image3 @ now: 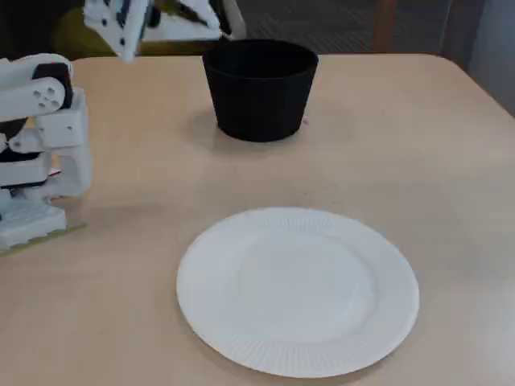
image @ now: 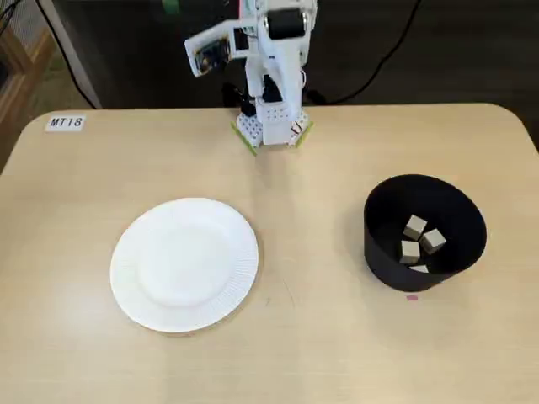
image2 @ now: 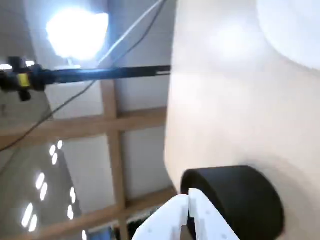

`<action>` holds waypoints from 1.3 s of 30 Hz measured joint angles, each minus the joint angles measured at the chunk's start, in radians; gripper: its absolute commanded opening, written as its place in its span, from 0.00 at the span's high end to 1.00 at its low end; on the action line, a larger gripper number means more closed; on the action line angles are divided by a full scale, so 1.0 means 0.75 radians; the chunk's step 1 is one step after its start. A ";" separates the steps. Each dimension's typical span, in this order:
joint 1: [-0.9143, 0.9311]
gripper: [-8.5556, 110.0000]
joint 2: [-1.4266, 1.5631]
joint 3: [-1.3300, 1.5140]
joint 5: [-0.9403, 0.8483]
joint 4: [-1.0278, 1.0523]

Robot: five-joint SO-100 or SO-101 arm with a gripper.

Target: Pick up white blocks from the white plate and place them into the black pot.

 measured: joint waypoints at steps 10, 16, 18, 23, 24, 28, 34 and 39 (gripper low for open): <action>0.031 0.95 0.031 0.374 -0.092 -0.061; 0.051 0.95 0.033 0.503 -0.063 -0.086; 0.072 0.95 0.033 0.530 -0.041 -0.086; 0.072 0.95 0.033 0.599 -0.002 -0.098; 0.070 0.95 0.033 0.599 -0.002 -0.098; 0.067 0.95 0.033 0.601 -0.002 -0.098; 0.070 0.95 0.033 0.601 0.010 -0.098; 0.070 0.95 0.033 0.601 0.010 -0.098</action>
